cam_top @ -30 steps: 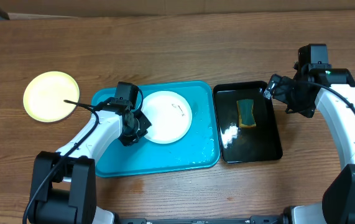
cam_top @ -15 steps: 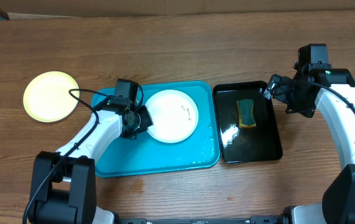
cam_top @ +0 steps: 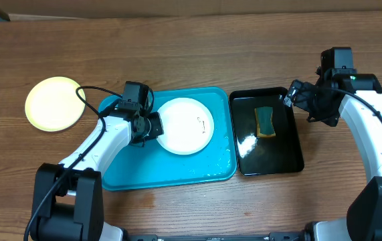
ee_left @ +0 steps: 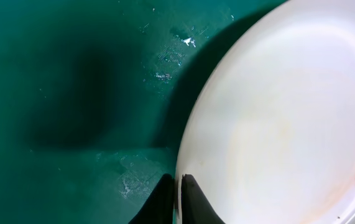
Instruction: Clean dirty plates on tray and stack at the side
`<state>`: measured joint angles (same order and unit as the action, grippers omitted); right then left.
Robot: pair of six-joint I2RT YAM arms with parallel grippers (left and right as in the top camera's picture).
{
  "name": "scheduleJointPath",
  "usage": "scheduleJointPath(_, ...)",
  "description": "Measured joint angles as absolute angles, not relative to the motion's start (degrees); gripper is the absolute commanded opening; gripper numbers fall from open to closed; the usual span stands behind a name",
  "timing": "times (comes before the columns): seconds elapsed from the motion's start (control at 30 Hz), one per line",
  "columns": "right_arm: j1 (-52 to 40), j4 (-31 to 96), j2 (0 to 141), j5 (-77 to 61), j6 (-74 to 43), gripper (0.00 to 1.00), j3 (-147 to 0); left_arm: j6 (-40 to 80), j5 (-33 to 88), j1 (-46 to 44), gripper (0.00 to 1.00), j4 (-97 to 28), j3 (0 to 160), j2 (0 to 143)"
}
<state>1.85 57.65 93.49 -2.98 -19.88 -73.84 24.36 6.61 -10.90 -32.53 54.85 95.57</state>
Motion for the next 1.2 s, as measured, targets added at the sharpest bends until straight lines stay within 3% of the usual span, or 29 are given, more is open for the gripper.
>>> scheduleJointPath(0.13,1.8,57.6,93.5,-3.0,-19.8,1.0,-73.8,23.8,6.6,-10.9,0.09,-32.5,54.8,95.6)
scheduleJointPath(0.33,1.8,57.6,93.5,-3.0,-19.8,1.0,-73.8,23.3,6.6,-10.9,0.27,-32.5,54.8,95.6)
scheduleJointPath(0.53,1.8,57.6,93.5,-3.0,-19.9,1.0,-73.8,23.1,5.9,-10.9,0.29,-38.2,58.4,95.8)
scheduleJointPath(0.77,1.8,57.6,93.5,-3.0,-19.8,1.0,-73.8,21.4,3.2,-10.9,0.27,-53.0,72.2,95.9)
scheduleJointPath(0.97,1.8,57.7,93.5,-3.0,-19.8,1.0,-73.8,20.8,1.9,-10.9,0.39,-60.8,74.8,96.0)
scheduleJointPath(1.13,1.8,57.6,93.5,-3.0,-19.9,1.0,-73.8,21.1,3.3,-10.9,0.4,-61.0,74.8,97.4)
scheduleJointPath(1.2,1.8,57.6,93.5,-3.0,-19.9,1.0,-73.8,22.0,3.8,-11.2,0.46,-60.0,74.8,98.6)
